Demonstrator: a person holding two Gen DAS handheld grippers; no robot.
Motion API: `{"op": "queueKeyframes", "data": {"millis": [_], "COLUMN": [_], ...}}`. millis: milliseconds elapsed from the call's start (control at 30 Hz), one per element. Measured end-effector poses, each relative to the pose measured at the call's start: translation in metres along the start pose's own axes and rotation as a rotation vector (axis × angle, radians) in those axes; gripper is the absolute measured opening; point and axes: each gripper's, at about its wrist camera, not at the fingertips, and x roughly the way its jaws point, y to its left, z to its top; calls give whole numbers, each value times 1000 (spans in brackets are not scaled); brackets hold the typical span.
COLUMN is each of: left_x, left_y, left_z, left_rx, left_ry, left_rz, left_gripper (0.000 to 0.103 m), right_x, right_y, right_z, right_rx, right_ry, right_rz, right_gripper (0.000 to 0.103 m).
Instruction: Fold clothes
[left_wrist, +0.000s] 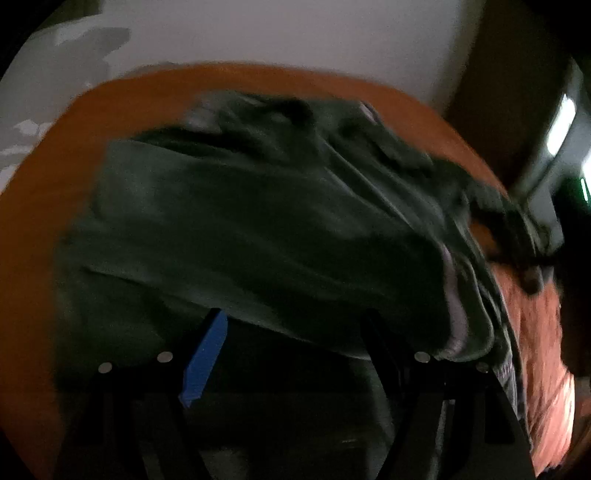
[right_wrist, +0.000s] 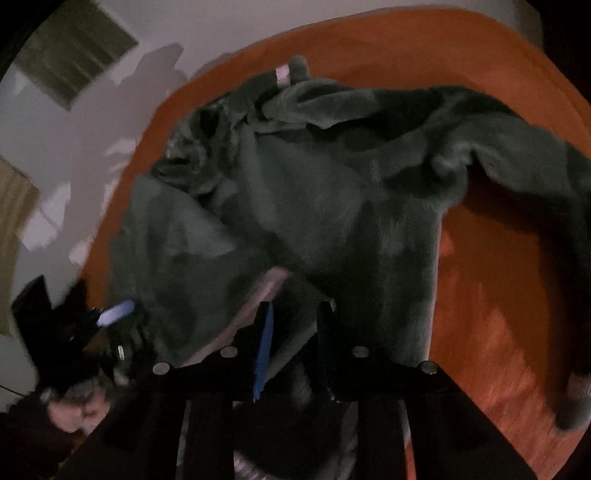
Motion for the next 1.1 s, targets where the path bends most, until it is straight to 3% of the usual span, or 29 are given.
{"op": "queueKeyframes", "data": {"millis": [67,200,333,433,600,767,967,1100], "left_x": [-9,-5,-20,-31,-24,-17,-1,2], "left_y": [40,114,148,132,75,28,13,7], "left_z": [10,18,1,-11,-3,-2,-8,-15], "left_rx": [-39,-159,-329,-362,-245,-147,-154,-149], "left_ry": [-43,-15,1,24,78,109,176,194], "left_rz": [75,218,169,80,-5,-62,-108,-117], "left_gripper": [76,76,75,75,76,76,76,76], "right_x": [-6,-14,-23,-41,-83,-122,-132,-117], "right_y": [8,30,33,11,-59,-144,-218,-233], "right_z": [-12,-49,-74,-86,-103,-127,-123,-108], "right_rx": [12,-11,29,107,299,527,738,804], "right_ry": [12,69,83,25,-98,-214,-298,-308], "right_rz": [32,85,115,83,5,-77,-39,12], "right_gripper": [23,23,23,23,23,37,40,41]}}
